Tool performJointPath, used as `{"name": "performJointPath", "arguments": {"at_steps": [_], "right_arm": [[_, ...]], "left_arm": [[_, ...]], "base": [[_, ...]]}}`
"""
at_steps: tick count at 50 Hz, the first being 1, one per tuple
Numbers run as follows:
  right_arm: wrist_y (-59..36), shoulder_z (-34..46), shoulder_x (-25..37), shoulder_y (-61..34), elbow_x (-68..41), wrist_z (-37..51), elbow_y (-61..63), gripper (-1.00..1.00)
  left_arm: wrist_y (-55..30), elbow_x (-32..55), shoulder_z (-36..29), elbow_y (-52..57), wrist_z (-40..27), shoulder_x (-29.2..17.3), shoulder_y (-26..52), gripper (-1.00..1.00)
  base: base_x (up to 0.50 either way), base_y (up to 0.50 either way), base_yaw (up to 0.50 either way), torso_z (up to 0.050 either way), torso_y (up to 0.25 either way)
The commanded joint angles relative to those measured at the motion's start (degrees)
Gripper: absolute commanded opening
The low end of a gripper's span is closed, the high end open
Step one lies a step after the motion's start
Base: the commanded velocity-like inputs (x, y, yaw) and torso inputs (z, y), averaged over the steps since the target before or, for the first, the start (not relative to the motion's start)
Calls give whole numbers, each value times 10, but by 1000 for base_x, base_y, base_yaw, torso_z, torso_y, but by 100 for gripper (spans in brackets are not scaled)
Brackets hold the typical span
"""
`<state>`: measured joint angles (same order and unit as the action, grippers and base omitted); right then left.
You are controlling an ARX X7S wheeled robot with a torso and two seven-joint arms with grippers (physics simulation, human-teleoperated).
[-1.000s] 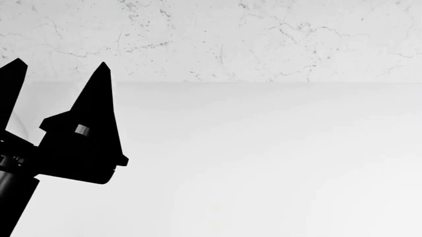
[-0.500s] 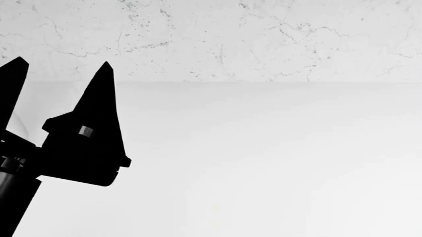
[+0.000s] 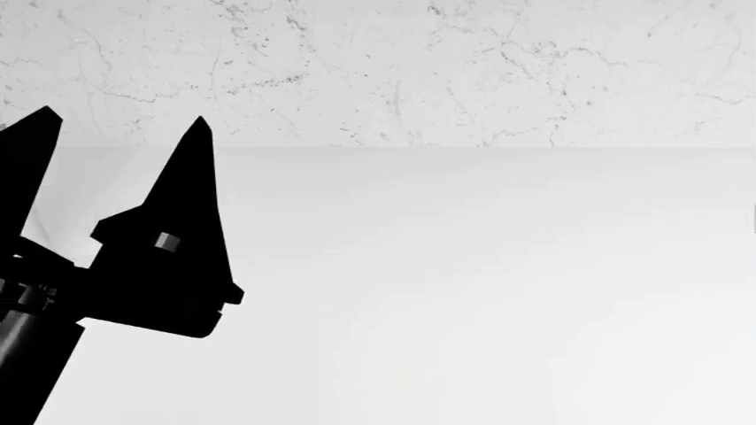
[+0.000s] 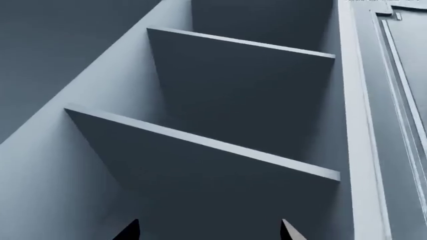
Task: Pick the sweet potato, carrot from the counter and place them in the cabinet. Then close the cabinet.
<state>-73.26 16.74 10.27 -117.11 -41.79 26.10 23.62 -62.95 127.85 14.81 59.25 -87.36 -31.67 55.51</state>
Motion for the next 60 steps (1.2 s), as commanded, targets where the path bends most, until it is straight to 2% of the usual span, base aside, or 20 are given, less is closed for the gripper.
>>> {"name": "performJointPath", "arguments": {"at_steps": [1, 9, 16, 22, 30, 39, 50, 60], "right_arm": [[-158, -95, -17, 34, -86, 99, 146, 100], [-162, -140, 16, 51, -386, 372, 143, 100], [-132, -134, 50, 83, -541, 535, 162, 100], [-88, -112, 91, 118, -624, 624, 192, 100], [3, -70, 152, 195, -618, 636, 250, 100], [92, -41, 192, 298, -574, 636, 305, 100], [113, -48, 183, 417, -499, 604, 338, 100], [128, -51, 171, 555, -379, 524, 348, 100]], "left_arm": [[-10, 0, 0, 1, -4, 11, -4, 100], [-5, 2, -9, 2, -10, 12, 2, 100], [-6, 1, -10, 2, -11, 11, 2, 100], [-8, -2, -12, 2, -11, 11, 3, 100], [-14, -6, -17, 3, -12, 18, 1, 100], [-21, -8, -17, 3, -11, 23, -3, 100], [-14, -7, -23, 3, -14, 21, 1, 100], [-40, -19, -5, 1, 0, 35, -23, 100]], "base": [[0, 0, 0, 0, 0], [0, 0, 0, 0, 0], [0, 0, 0, 0, 0], [0, 0, 0, 0, 0], [0, 0, 0, 0, 0], [0, 0, 0, 0, 0], [0, 0, 0, 0, 0], [0, 0, 0, 0, 0]]}}
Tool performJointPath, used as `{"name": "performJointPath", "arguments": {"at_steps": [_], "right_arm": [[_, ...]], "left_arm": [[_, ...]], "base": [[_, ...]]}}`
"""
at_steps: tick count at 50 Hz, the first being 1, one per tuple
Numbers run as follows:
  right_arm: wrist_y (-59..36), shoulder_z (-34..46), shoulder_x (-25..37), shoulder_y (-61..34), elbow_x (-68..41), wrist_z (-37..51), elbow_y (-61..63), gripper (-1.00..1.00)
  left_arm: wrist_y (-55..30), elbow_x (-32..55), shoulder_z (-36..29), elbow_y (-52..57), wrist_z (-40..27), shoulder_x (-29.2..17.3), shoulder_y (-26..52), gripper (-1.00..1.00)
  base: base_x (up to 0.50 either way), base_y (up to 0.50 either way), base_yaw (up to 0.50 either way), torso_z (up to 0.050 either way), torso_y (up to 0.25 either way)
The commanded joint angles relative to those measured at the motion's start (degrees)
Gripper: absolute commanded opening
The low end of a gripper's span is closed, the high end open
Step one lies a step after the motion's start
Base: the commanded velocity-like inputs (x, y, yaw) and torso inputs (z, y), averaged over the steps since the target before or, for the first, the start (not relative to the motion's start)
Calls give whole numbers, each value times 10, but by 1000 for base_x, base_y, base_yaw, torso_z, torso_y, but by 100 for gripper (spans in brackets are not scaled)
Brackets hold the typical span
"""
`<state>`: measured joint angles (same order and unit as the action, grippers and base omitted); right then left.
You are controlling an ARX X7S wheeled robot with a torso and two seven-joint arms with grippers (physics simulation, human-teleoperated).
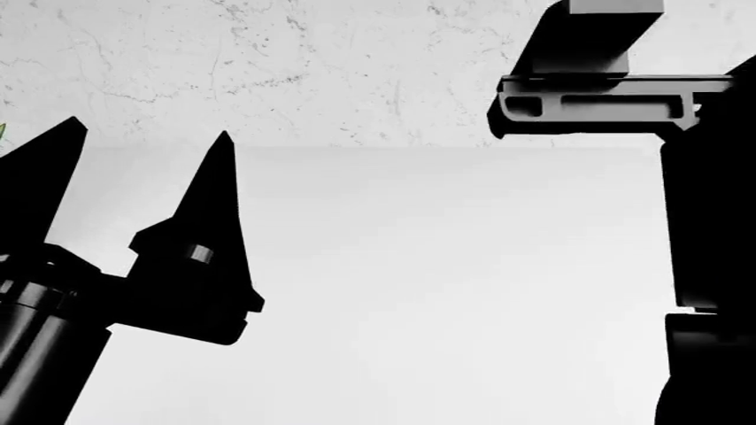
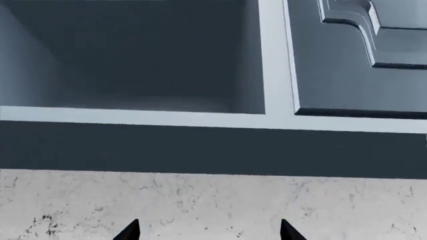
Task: Pick the sweet potato, carrot from the counter and place them in the cabinet. Then close the cabinet.
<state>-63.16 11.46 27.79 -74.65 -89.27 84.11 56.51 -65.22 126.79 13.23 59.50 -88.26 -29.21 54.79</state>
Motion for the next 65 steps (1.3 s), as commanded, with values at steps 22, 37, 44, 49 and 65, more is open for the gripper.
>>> {"name": "performJointPath", "arguments": {"at_steps": [22, 37, 44, 49, 65], "right_arm": [[29, 37, -12, 200, 88, -82, -27, 100], [58, 44, -6, 256, 174, -147, -26, 100], [64, 49, -6, 265, 189, -155, -27, 100], [62, 50, -8, 259, 181, -147, -29, 100], [60, 46, -5, 242, 149, -122, -31, 100]], "left_arm": [[-70, -43, 81, -14, 58, 15, -55, 100], [-97, -51, 145, -25, 100, -13, -51, 100], [-127, -60, 195, -49, 132, -55, -47, 100], [-132, -66, 212, -64, 136, -83, -41, 100], [-206, -104, 269, -100, 184, -140, -69, 100]], "base": [[0, 0, 0, 0, 0], [0, 0, 0, 0, 0], [0, 0, 0, 0, 0], [0, 0, 0, 0, 0], [0, 0, 0, 0, 0]]}}
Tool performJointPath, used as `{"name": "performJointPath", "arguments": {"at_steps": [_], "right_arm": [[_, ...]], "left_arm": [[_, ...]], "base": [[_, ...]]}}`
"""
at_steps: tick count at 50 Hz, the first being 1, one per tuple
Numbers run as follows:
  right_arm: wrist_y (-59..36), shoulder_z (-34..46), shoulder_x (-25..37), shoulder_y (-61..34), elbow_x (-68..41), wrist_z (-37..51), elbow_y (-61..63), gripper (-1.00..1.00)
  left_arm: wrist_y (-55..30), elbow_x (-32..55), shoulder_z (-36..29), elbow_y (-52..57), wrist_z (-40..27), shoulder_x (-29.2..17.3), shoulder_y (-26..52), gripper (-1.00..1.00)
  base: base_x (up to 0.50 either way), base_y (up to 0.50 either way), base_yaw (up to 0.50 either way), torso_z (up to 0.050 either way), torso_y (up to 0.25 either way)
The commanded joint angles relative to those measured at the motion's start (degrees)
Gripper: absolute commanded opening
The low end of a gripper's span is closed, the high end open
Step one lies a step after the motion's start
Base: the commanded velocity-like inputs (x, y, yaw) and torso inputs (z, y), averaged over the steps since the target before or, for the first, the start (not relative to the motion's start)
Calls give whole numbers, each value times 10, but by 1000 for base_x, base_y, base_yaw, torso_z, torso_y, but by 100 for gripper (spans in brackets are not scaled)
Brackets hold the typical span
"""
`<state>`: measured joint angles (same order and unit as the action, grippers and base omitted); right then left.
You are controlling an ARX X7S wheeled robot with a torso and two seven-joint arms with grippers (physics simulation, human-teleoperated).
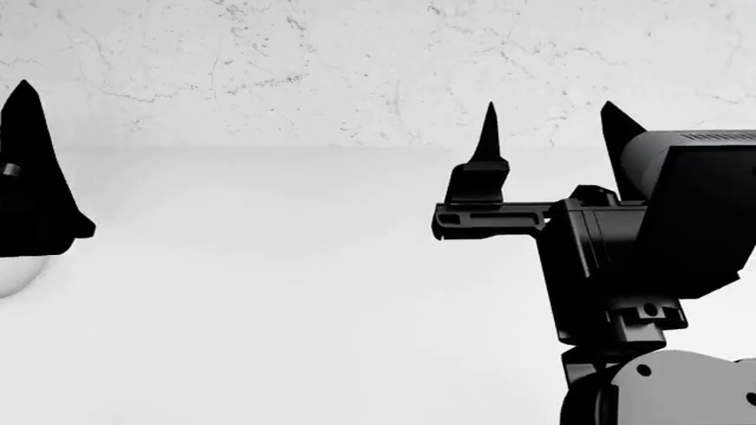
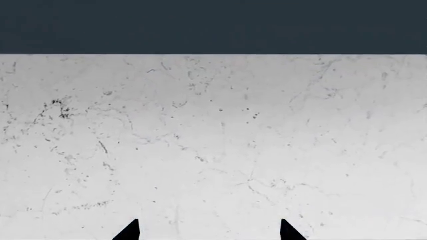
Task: Pick the sweet potato, carrot from the counter and place them in the cabinet. Then close the cabinet.
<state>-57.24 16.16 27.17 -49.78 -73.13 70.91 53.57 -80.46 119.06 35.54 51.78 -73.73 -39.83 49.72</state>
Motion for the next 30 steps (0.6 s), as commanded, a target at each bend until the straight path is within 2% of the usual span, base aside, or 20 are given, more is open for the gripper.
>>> {"name": "performJointPath", "arguments": {"at_steps": [1, 18, 30], "right_arm": [[0, -1, 1, -9, -14, 12, -3, 100], [-5, 0, 1, -33, -51, 43, -8, 100], [-2, 2, 5, -30, -44, 37, -8, 100]], "left_arm": [[-60, -32, 51, -25, 44, -37, -20, 100], [-85, -134, 118, -22, 152, -81, -68, 100], [-78, -282, 180, -22, 273, -114, -114, 100]], "base": [[0, 0, 0, 0, 0], [0, 0, 0, 0, 0], [0, 0, 0, 0, 0]]}}
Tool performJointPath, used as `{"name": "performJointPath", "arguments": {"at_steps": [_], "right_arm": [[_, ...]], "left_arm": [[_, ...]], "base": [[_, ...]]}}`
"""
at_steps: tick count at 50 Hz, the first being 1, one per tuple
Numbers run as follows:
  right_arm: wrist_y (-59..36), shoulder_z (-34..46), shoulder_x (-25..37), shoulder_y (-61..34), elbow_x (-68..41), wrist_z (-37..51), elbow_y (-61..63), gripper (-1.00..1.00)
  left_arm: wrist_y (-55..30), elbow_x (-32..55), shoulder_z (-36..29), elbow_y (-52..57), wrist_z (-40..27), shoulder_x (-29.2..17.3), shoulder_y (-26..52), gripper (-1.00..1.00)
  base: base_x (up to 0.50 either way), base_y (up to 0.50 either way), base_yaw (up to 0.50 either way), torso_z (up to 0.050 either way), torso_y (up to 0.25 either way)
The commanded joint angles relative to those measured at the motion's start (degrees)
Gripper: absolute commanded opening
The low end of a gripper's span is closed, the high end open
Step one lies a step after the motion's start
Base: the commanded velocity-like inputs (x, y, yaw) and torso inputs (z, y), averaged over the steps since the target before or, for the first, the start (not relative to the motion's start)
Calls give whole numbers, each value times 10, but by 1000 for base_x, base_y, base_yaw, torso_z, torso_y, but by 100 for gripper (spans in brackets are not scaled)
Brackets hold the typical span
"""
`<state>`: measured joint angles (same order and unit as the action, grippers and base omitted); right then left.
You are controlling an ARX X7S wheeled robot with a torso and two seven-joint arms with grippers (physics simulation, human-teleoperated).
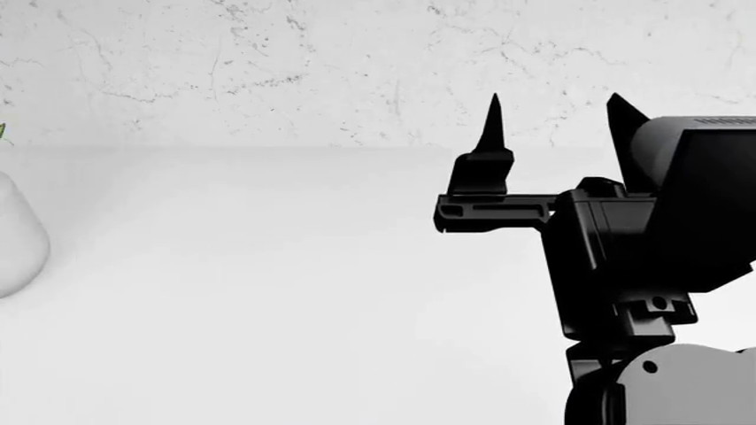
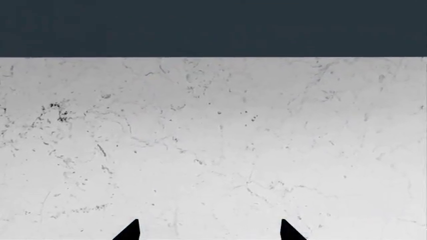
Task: Pick the sweet potato, carrot from the counter and place them in the cabinet. Then close the cabinet.
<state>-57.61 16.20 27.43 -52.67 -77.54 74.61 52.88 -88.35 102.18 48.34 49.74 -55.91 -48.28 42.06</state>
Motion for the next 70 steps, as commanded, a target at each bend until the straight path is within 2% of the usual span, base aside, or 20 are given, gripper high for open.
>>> {"name": "performJointPath", "arguments": {"at_steps": [1, 15, 21, 26, 39, 49, 56, 70], "right_arm": [[2, 2, 2, -1, 0, 0, -1, 100], [6, 3, 3, -5, -3, 1, -4, 100], [9, 3, 5, -1, 1, -2, -3, 100], [11, 4, 6, 1, 3, -4, -3, 100], [14, 4, 10, -1, -1, -1, -2, 100], [15, 6, 9, -9, -7, 3, -5, 100], [16, 5, 10, -13, -11, 6, -5, 100], [18, 8, 12, -15, -11, 8, -6, 100]], "left_arm": [[3, -126, 57, -2, 104, -31, -42, 100], [36, -220, 102, -33, 154, -49, -82, 100], [49, -239, 103, -56, 155, -71, -77, 100], [70, -234, 68, -86, 130, -101, -40, 100], [161, -136, -97, -176, 11, -219, 102, 100], [307, -139, -333, -227, 19, -292, 253, 100], [304, -168, -473, -257, 36, -276, 414, 100], [254, -266, -571, -305, 102, -233, 577, 100]], "base": [[0, 0, 0, 0, 0], [0, 0, 0, 0, 0], [0, 0, 0, 0, 0], [0, 0, 0, 0, 0], [0, 0, 0, 0, 0], [0, 0, 0, 0, 0], [0, 0, 0, 0, 0], [0, 0, 0, 3, 0]]}}
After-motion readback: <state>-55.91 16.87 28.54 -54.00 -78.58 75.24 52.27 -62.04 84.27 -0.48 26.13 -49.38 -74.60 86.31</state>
